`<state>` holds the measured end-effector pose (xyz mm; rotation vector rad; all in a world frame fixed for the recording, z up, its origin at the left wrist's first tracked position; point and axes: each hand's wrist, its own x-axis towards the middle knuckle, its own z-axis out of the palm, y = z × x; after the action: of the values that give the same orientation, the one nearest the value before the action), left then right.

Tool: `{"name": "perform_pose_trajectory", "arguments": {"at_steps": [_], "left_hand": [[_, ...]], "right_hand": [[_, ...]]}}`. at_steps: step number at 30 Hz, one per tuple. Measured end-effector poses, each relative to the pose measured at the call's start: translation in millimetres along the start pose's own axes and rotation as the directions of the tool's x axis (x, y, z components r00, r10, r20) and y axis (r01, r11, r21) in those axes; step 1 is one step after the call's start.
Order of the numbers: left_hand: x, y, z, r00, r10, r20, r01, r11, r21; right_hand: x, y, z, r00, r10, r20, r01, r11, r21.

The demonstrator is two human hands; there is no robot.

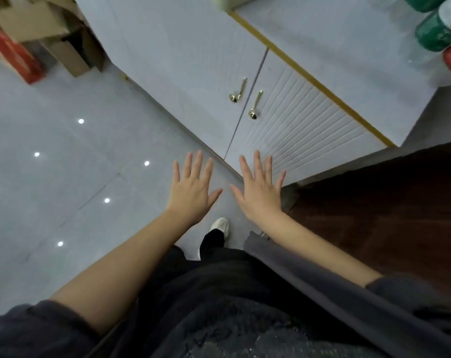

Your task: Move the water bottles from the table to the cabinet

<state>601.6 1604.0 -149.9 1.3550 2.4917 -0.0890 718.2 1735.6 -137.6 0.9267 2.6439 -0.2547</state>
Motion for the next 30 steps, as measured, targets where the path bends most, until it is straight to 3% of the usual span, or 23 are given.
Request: {"name": "perform_pose_trajectory", "arguments": {"at_steps": [7, 14, 22, 30], "left_hand": [[-90, -83, 36, 0.963, -0.266, 0.034, 0.269, 0.956, -0.119], [-184, -155, 65, 0.876, -0.470, 0.105, 0.482, 0.849, -0.219], [-248, -217, 79, 0.733, -0.668, 0.128, 0.672, 0.683, -0.284], [-294, -280, 79, 0.531, -0.837, 0.129, 0.811, 0.458, -0.364]], "right_hand": [[-3, -107, 21, 0.959, -0.258, 0.116, 0.271, 0.954, -0.126], [-29, -227, 50, 0.877, -0.425, 0.224, 0.464, 0.872, -0.160], [-36, -329, 63, 0.755, -0.581, 0.305, 0.650, 0.726, -0.227], [-21, -434, 71, 0.602, -0.709, 0.368, 0.799, 0.535, -0.276]]}}
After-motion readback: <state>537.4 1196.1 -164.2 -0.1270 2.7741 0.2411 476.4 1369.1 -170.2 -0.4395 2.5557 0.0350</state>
